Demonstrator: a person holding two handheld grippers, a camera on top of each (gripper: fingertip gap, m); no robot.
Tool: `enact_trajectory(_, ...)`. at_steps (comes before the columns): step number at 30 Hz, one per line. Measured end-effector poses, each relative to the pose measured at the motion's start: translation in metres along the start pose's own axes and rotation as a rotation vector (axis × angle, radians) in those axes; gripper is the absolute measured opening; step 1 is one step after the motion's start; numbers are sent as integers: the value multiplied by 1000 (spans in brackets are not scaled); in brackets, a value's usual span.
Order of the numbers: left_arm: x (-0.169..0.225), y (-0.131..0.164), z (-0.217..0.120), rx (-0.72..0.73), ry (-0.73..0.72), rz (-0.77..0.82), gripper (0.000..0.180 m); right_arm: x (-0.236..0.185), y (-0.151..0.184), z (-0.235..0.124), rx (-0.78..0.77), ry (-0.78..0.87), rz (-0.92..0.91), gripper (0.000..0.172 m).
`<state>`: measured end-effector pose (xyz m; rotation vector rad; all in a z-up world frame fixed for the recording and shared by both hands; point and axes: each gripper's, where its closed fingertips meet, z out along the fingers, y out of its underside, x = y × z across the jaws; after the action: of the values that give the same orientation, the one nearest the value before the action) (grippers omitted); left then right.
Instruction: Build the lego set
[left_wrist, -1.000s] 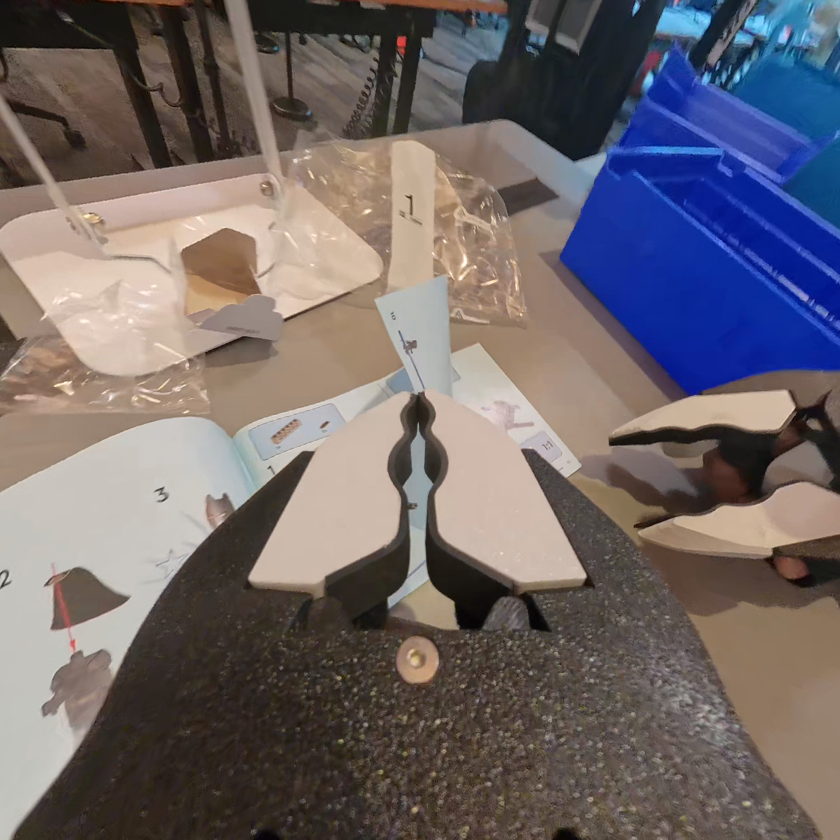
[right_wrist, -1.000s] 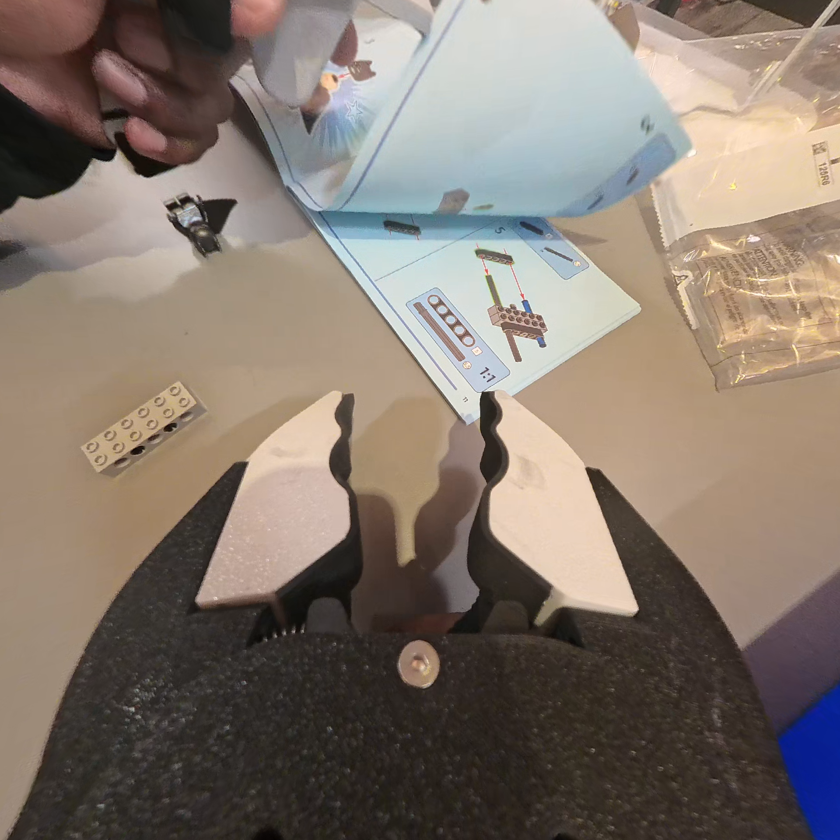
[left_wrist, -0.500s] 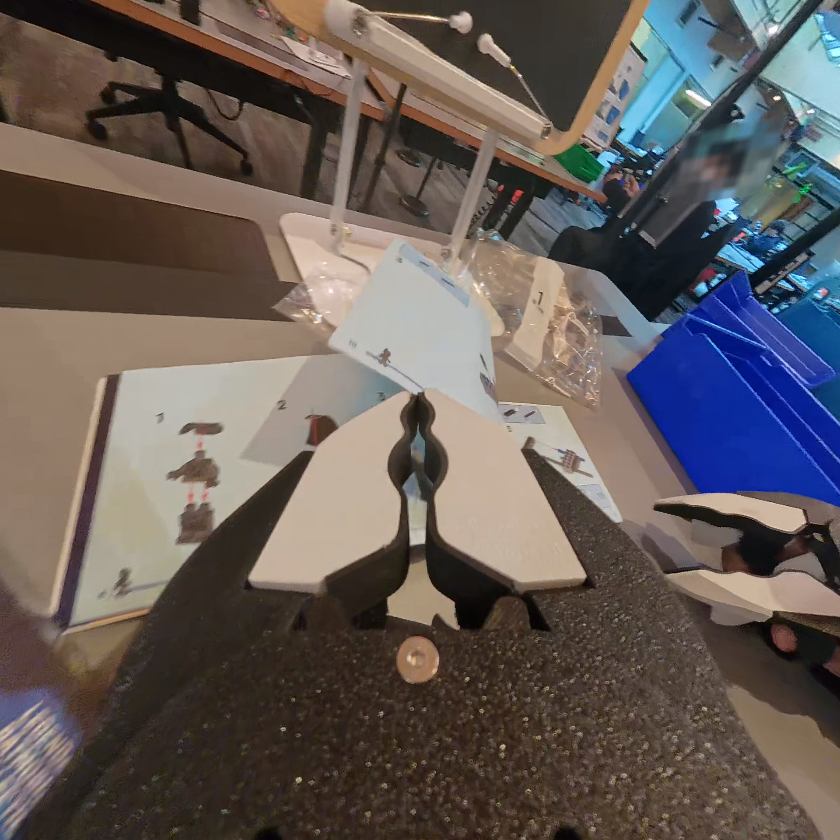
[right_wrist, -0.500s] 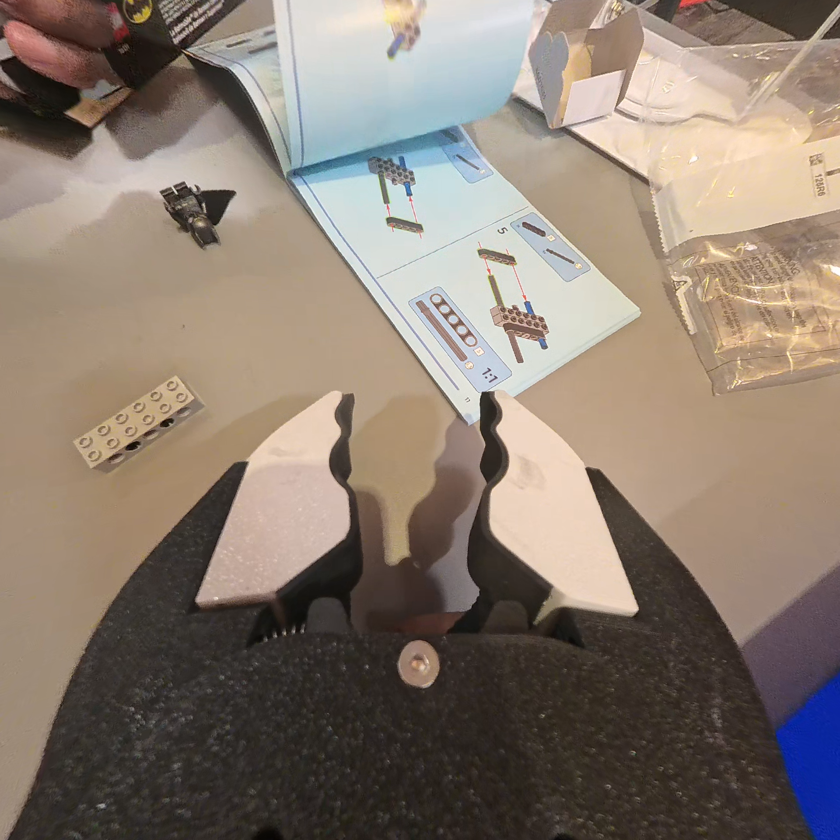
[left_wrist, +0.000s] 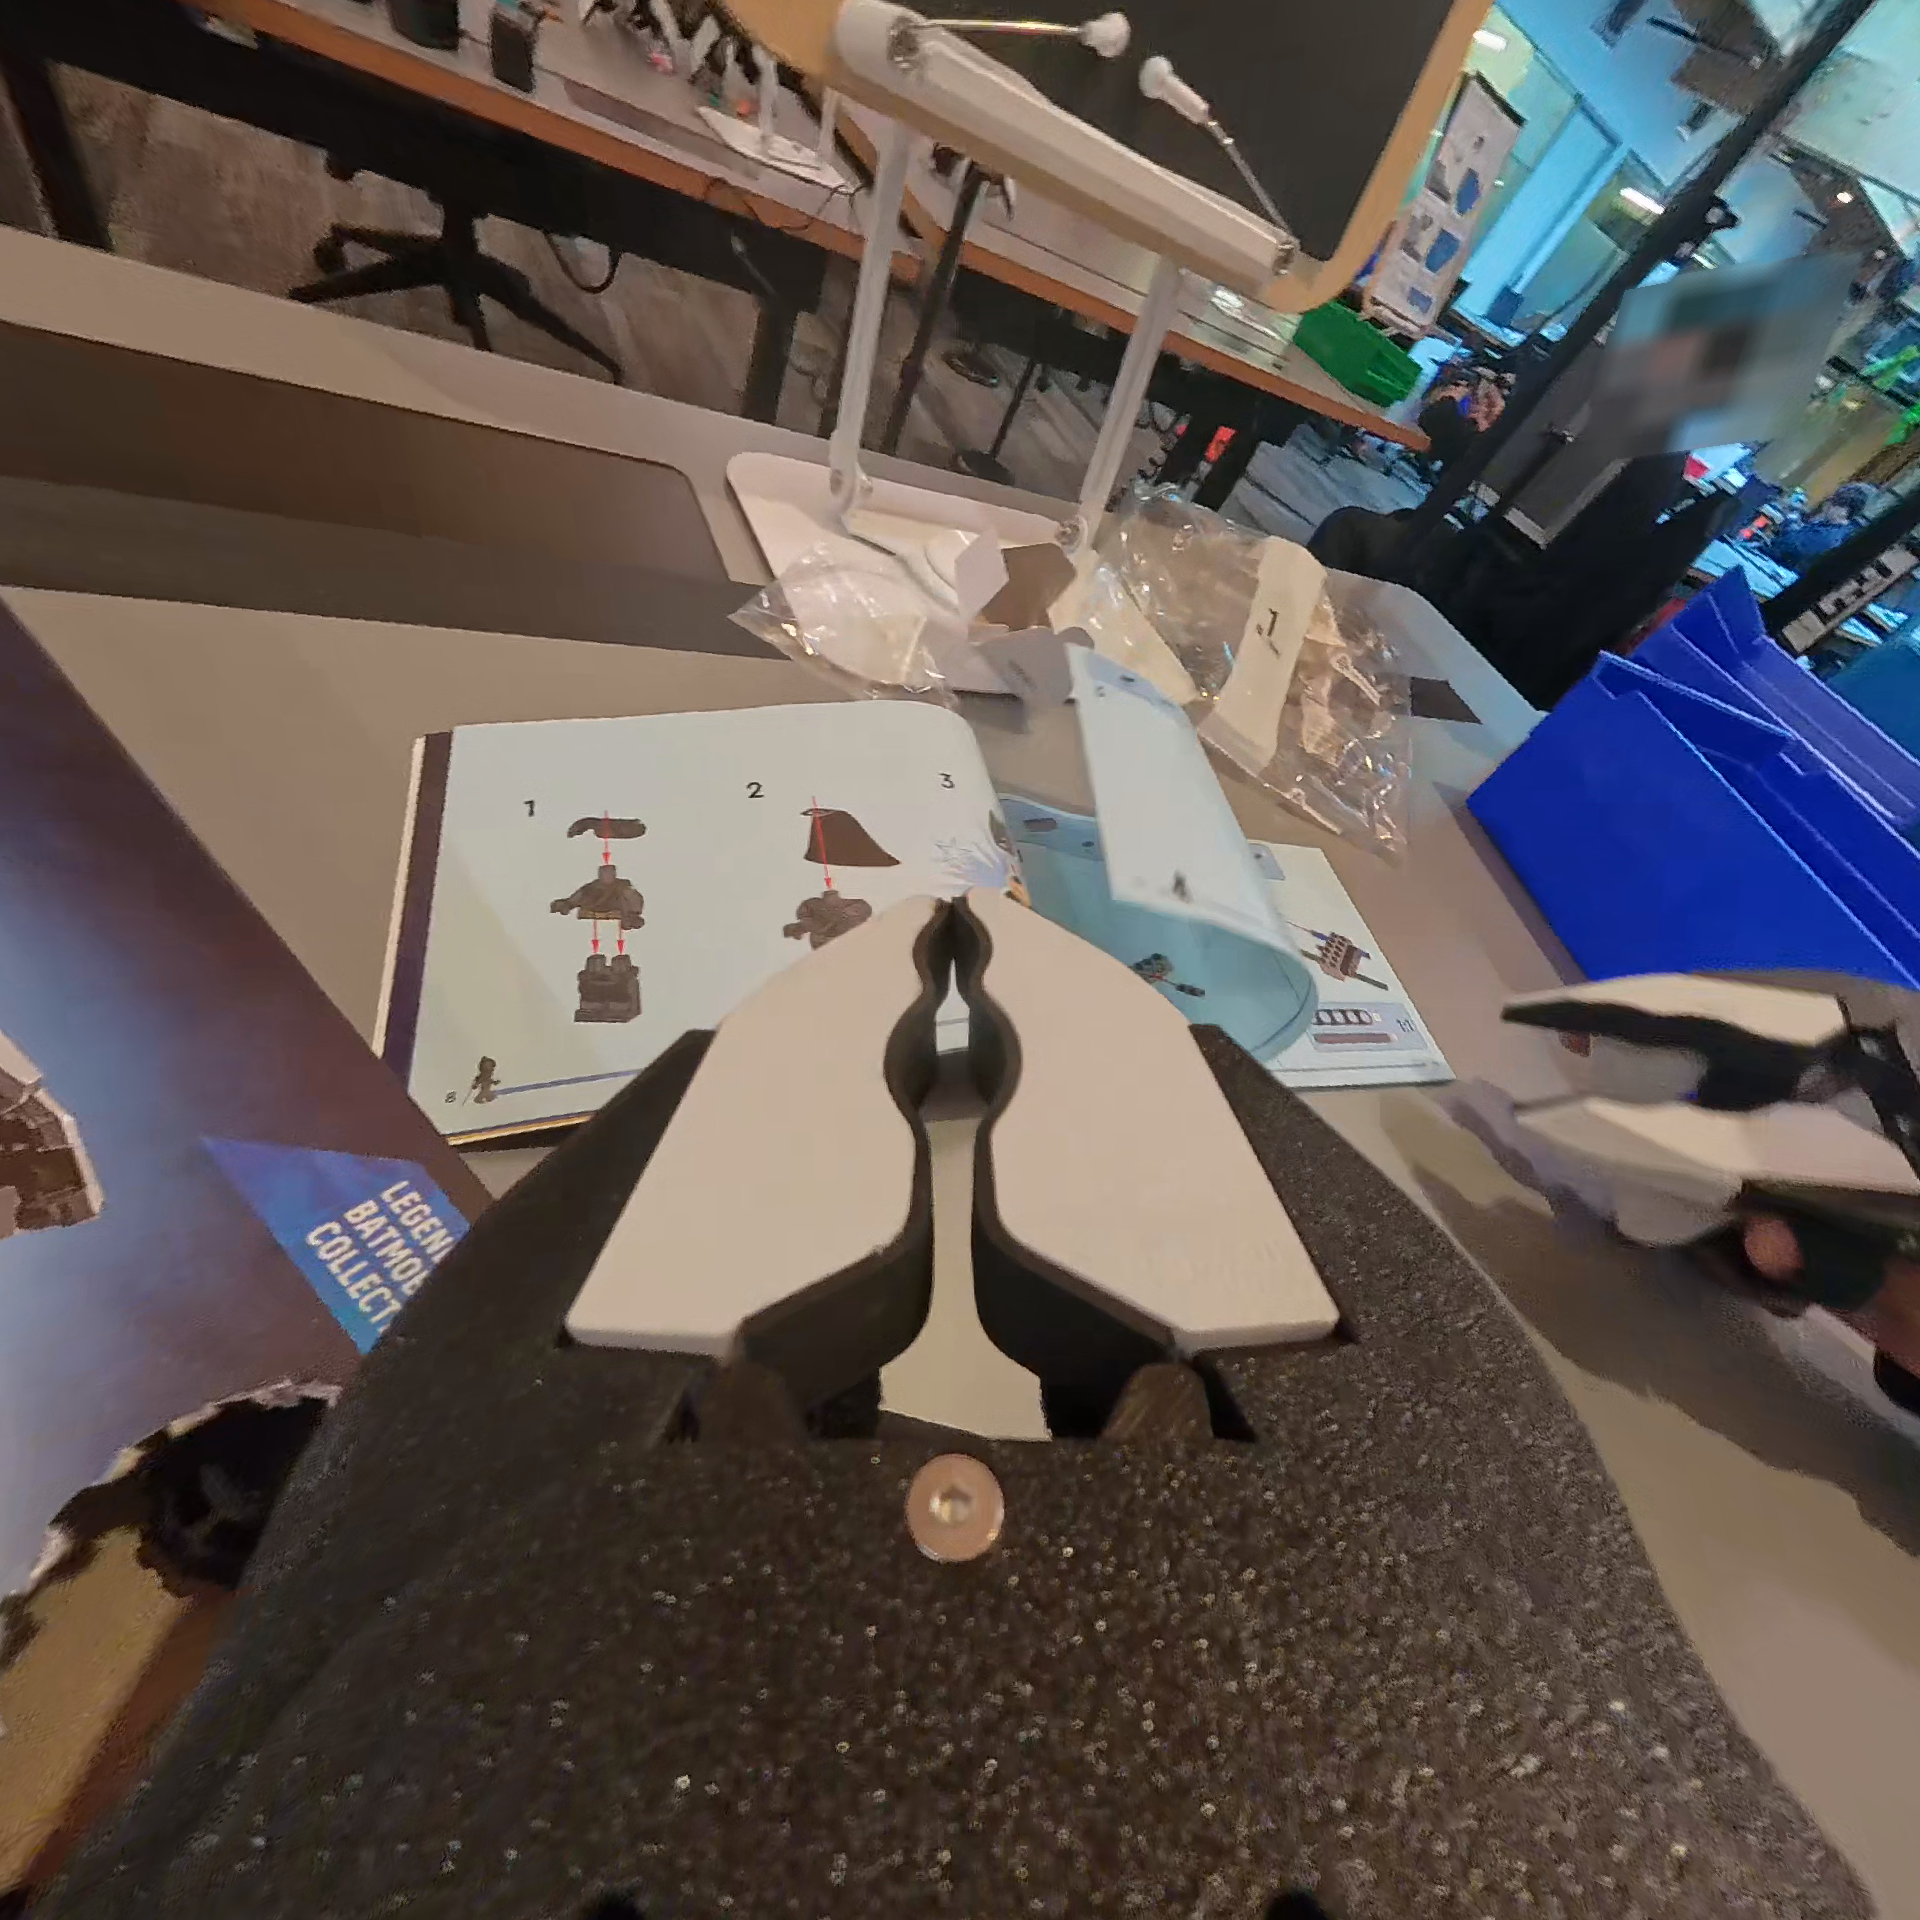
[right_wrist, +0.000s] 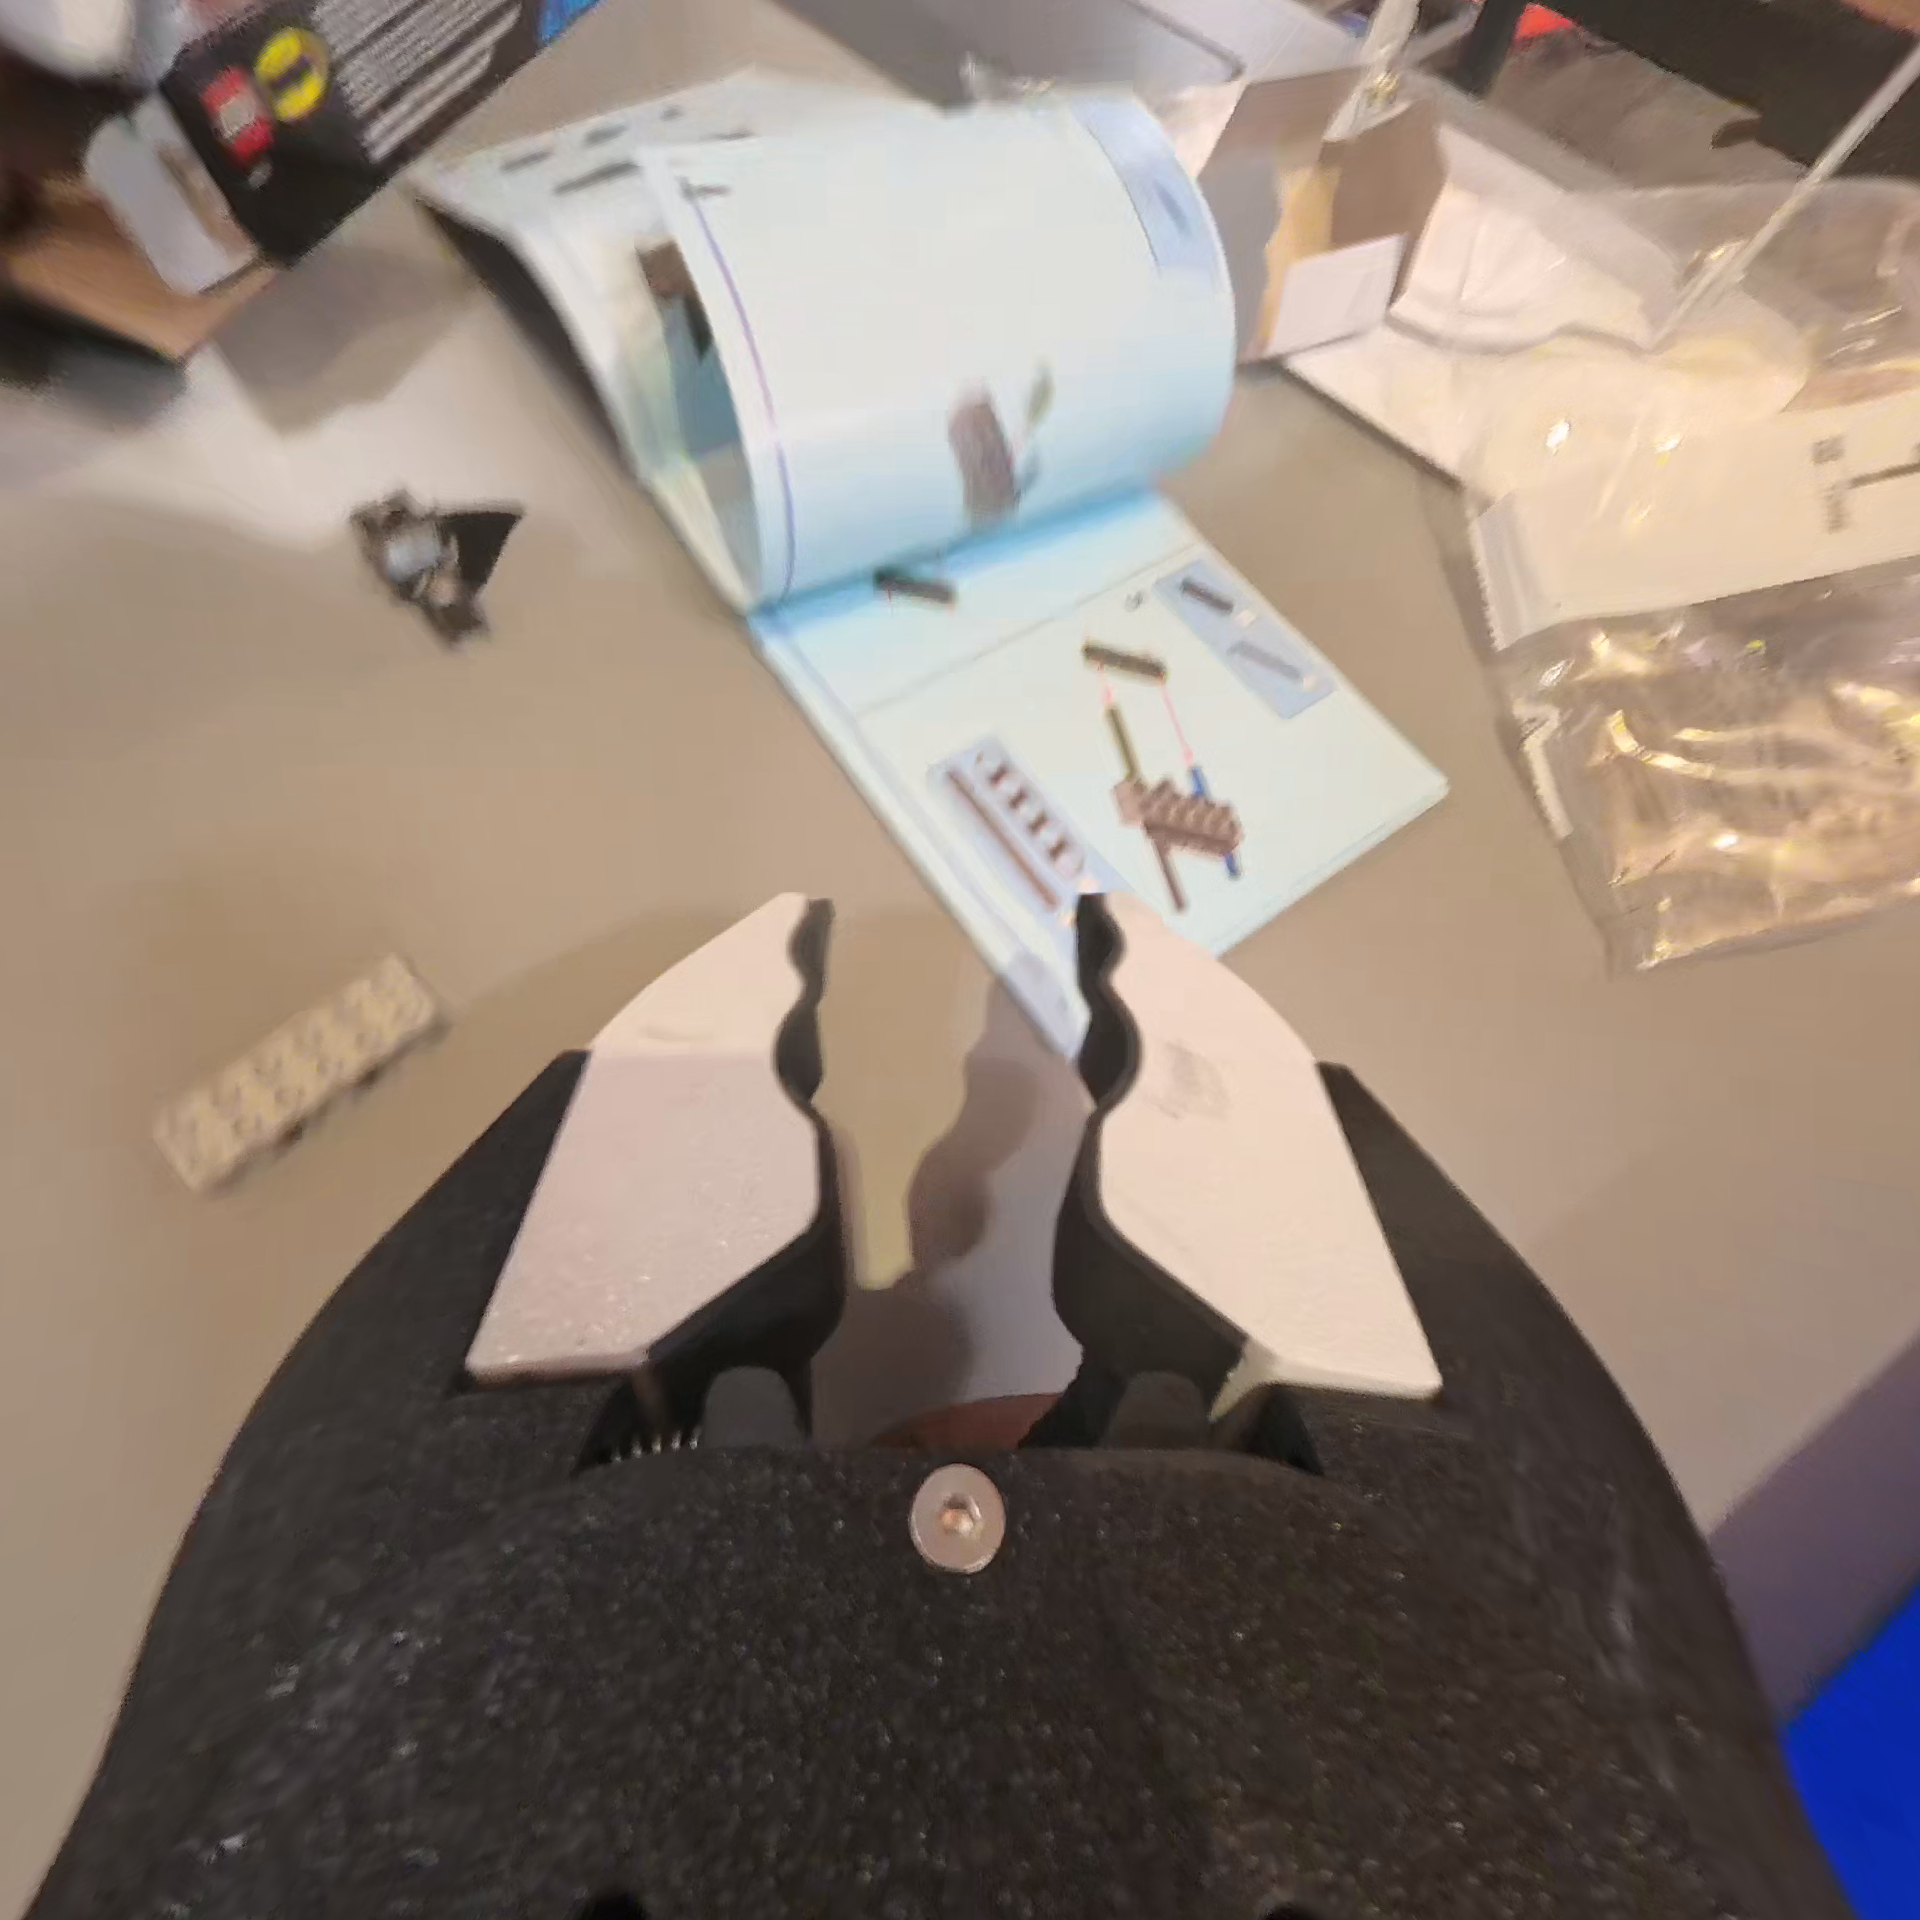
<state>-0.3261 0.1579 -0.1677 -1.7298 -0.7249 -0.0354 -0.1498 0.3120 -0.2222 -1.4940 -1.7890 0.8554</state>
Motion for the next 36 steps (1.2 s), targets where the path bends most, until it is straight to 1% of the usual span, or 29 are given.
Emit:
enact_trajectory(1,3,0,-1,5,11,14,0,4,-5,5,-16,19,8,42)
enact_trajectory(4,13,-1,-3,16,61,25,0,13,-6,35,-138,25,15,44)
enact_trajectory(7,20,-5,-9,36,89,45,0,6,-16,58,-163,-32,45,46)
enact_trajectory(11,20,-4,-15,37,94,87,0,-3,-39,77,-125,-50,26,49)
enact_trajectory(16,11,-11,-21,55,71,90,0,-22,-83,97,-56,-66,-58,51)
enact_trajectory(18,5,-14,-24,65,41,105,0,-34,-98,108,-42,-77,-97,51)
enact_trajectory(21,-3,-19,-27,81,12,105,0,-50,-111,126,-52,-84,-159,51)
enact_trajectory(24,-4,-24,-31,97,13,97,0,-67,-115,139,-65,-98,-213,52)
enact_trajectory(26,-5,-25,-32,98,1,111,0,-73,-117,140,-55,-97,-250,52)
enact_trajectory(29,-7,-26,-34,99,-12,120,0,-73,-125,126,8,-103,-243,51)
enact_trajectory(33,-8,-24,-33,90,-18,119,0,-52,-126,102,80,-112,-126,50)
enact_trajectory(36,-8,-20,-29,78,-24,134,0,-31,-108,101,50,-97,-21,45)
